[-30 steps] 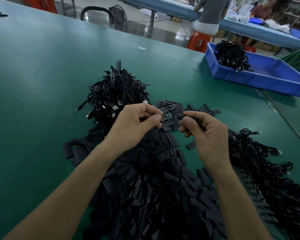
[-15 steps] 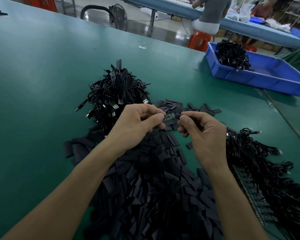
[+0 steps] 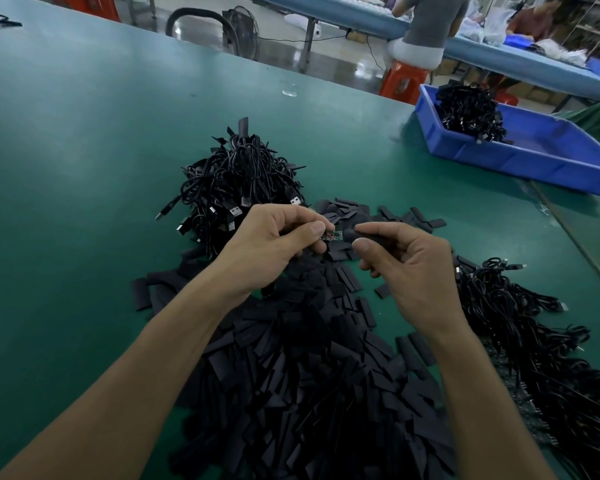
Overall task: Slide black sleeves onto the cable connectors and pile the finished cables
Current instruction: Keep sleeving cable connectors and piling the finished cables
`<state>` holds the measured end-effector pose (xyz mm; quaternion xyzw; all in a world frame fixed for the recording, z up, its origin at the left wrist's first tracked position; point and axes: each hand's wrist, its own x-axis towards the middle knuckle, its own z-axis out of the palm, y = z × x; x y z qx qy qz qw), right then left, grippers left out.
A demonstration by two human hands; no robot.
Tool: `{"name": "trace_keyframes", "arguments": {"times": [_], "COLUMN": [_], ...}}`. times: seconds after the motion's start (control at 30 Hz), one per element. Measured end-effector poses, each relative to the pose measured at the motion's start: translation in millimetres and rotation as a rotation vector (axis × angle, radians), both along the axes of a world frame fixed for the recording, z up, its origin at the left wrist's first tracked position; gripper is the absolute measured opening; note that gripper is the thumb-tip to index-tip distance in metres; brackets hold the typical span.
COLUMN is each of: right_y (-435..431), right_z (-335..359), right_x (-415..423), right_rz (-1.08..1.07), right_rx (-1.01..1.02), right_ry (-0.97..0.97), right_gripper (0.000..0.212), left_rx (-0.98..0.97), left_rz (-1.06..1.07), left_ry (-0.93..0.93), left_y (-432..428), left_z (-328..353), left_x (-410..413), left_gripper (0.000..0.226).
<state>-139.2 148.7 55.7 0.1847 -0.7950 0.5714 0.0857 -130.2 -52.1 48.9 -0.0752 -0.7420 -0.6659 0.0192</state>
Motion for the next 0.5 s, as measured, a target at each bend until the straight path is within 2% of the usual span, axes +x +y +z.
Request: {"name": "trace_keyframes", "arguments": {"times": [0.13,0.3,0.43,0.5], "right_y": [-0.4,-0.3,-0.5,-1.1], "right_z": [3.3,0.6,-3.0,-5.1], "right_x": [-0.1,0.2,1.5,1.9], "right_rz": [0.087,0.067,0.026,0.006], "right_rx": [0.027,0.003,-0.014,-0.012], "right_ry": [0.01,0.039,0.081,0.093], "right_gripper": [0.021,0.017,0.013,0.013], "left_rx": [-0.003,-0.027,-0.229,-0.233], "left_rz": [-0.044,-0.017,0.042,0.042], "left_ry": [0.029,0.021,-0.017,-0.017], "left_y": [2.8,1.4,-1.4,-2.2], "left_z": [-1.3,-5.1,-8.4,-8.0], "left_x": [1.5,0.2,-0.6,-0.1], "left_gripper": [0.014,0.004,0.033,0.037]}}
